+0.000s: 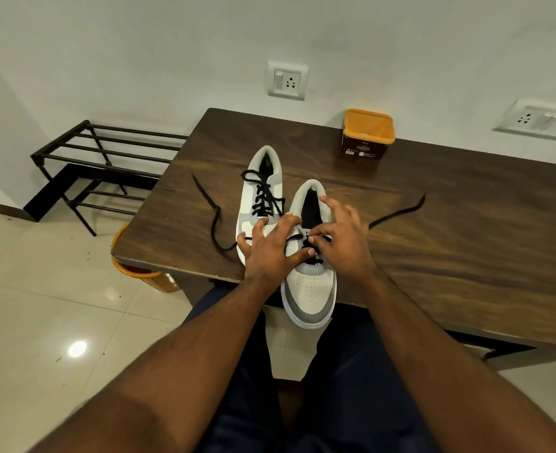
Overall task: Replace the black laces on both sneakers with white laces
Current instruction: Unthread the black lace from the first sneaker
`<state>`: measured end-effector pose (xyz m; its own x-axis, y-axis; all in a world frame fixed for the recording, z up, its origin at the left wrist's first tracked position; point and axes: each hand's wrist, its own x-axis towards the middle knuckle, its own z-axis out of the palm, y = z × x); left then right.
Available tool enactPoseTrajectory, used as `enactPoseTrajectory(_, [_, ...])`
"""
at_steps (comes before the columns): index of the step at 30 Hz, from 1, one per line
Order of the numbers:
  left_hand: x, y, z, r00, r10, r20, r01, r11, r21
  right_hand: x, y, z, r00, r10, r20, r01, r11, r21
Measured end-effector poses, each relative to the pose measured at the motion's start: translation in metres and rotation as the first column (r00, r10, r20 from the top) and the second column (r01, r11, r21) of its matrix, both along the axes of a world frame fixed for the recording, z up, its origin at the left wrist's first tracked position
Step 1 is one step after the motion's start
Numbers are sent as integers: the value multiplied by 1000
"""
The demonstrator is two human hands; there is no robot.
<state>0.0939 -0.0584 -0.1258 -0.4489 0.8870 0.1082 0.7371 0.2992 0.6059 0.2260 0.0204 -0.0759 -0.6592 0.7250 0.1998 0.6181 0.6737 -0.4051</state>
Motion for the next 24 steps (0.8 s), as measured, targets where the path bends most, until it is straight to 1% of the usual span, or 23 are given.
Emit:
enactPoseTrajectory(3, [2, 0, 1, 1000, 20, 15, -20, 1000, 13, -14, -16, 2, 990, 68, 124, -76, 996, 54])
enactPoseTrajectory(4, [2, 0, 1, 1000, 21, 15, -21, 1000, 16, -15, -17, 3, 988, 59, 142, -65, 997, 39])
enactPoseTrajectory(7, [1, -1, 2, 1000, 12, 26, -13, 1000, 15, -5, -4, 7, 995, -24, 96, 32, 996, -87])
enactPoseTrajectory(9, [2, -1, 0, 999, 13, 36, -13, 1000, 9, 6, 8, 8, 998, -34, 60, 42, 990, -131])
enactPoseTrajectory(10, [2, -1, 0, 999, 16, 39, -16, 1000, 9, 10, 12, 8, 998, -25, 64, 33, 991, -127])
enactPoseTrajectory(13, [3, -1, -1, 999, 20, 39, -20, 1000, 8, 13, 12, 7, 987, -2, 159, 10, 998, -55])
enactPoseTrajectory(15, [3, -1, 0, 999, 13, 31, -14, 1000, 4, 9, 9, 3, 984, -14, 178, 20, 999, -32])
enactPoseTrajectory(20, [3, -3, 3, 1000, -2, 18, 2, 1000, -22, -1, 4, -7, 988, -80, 131, 81, 997, -6])
enactPoseTrajectory(21, [3, -3, 3, 1000, -3, 19, 4, 1000, -22, -3, 1, -5, 992, -79, 100, 80, 997, -8])
enactPoseTrajectory(22, [3, -3, 3, 1000, -4, 19, 4, 1000, -15, -7, -2, -4, 997, -65, 52, 65, 998, -13])
enactPoseTrajectory(24, [3, -2, 4, 1000, 9, 22, -9, 1000, 2, -14, -11, 0, 999, 17, -27, -17, 1000, 26])
